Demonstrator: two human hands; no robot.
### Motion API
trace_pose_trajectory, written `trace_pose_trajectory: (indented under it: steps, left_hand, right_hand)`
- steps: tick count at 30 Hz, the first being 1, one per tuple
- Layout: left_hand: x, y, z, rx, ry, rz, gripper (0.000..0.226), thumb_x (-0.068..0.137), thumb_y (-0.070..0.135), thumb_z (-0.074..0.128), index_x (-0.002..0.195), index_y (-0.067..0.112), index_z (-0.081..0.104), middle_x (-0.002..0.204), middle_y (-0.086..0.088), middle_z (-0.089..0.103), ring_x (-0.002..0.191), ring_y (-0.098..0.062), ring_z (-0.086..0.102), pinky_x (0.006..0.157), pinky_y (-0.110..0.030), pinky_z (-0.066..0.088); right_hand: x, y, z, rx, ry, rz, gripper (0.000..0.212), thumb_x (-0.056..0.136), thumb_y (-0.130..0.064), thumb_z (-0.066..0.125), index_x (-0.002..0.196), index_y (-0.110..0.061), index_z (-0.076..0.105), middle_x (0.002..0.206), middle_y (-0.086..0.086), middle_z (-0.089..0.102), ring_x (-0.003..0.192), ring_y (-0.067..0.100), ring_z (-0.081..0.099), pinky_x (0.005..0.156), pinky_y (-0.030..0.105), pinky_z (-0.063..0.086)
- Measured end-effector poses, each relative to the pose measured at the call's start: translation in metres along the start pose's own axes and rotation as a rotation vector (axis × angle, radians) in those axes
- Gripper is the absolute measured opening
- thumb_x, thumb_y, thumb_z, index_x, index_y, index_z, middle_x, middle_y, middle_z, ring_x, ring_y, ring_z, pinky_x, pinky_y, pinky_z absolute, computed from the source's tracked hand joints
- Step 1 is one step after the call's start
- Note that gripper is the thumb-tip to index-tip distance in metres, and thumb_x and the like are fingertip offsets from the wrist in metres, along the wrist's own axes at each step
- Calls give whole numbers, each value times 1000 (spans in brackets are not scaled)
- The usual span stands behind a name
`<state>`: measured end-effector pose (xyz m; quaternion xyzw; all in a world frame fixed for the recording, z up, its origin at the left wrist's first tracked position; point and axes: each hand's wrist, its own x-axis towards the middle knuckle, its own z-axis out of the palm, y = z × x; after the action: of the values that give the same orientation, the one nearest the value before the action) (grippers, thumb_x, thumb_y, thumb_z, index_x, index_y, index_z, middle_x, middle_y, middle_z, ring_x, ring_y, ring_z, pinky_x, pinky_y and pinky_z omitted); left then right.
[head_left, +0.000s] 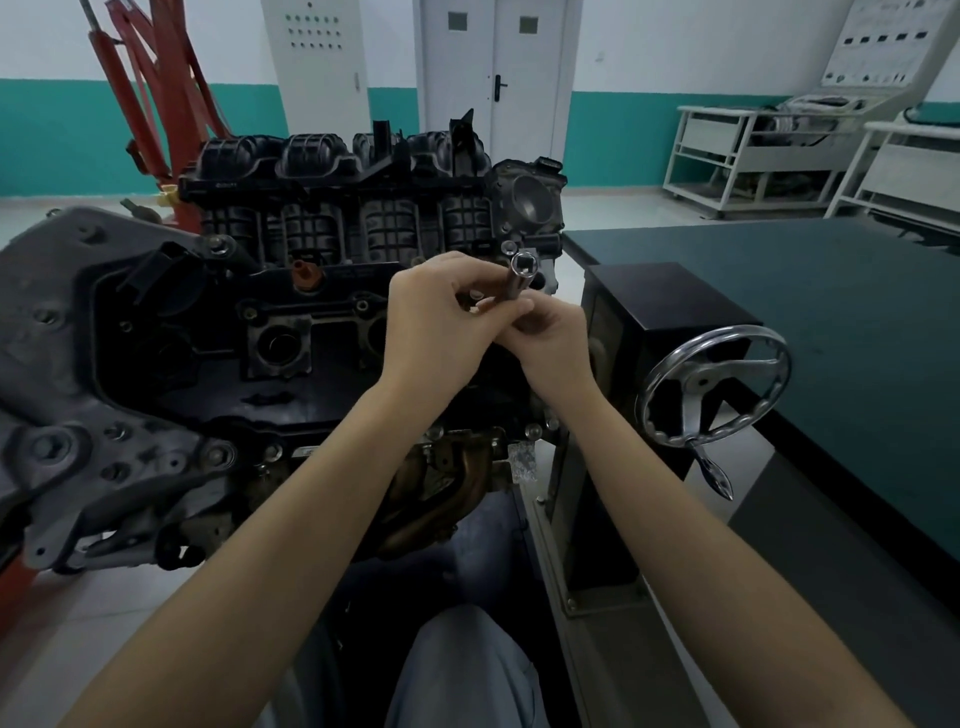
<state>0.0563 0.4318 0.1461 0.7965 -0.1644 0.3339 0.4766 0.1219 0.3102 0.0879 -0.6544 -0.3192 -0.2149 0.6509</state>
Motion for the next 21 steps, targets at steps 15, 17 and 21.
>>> trace_pose_trajectory:
  steps: [15, 17, 21]
  left_hand:
    - [-3, 1, -4, -137, -61, -61, 24, 75, 0, 77, 93, 15, 74, 86, 3, 72, 86, -8, 70, 85, -26, 56]
    - [-2, 1, -7, -205, -146, -44, 28, 75, -7, 74, 97, 11, 72, 89, -1, 73, 89, -10, 71, 87, -29, 56]
    - [-2, 1, -7, -138, -118, -34, 26, 72, -3, 78, 96, 8, 73, 90, -2, 72, 90, -12, 70, 88, -31, 56]
  right_hand:
    - [-5, -2, -1, -59, -61, -29, 26, 86, 8, 61, 110, 0, 62, 99, 8, 69, 97, 17, 66, 91, 33, 52]
    - [-4, -1, -1, -85, -70, -15, 30, 86, 10, 60, 111, -6, 61, 94, -6, 69, 91, 2, 65, 84, 22, 51]
    - [-3, 2, 1, -57, 20, 26, 21, 81, 13, 65, 101, 5, 67, 89, 5, 69, 86, 6, 67, 82, 23, 52]
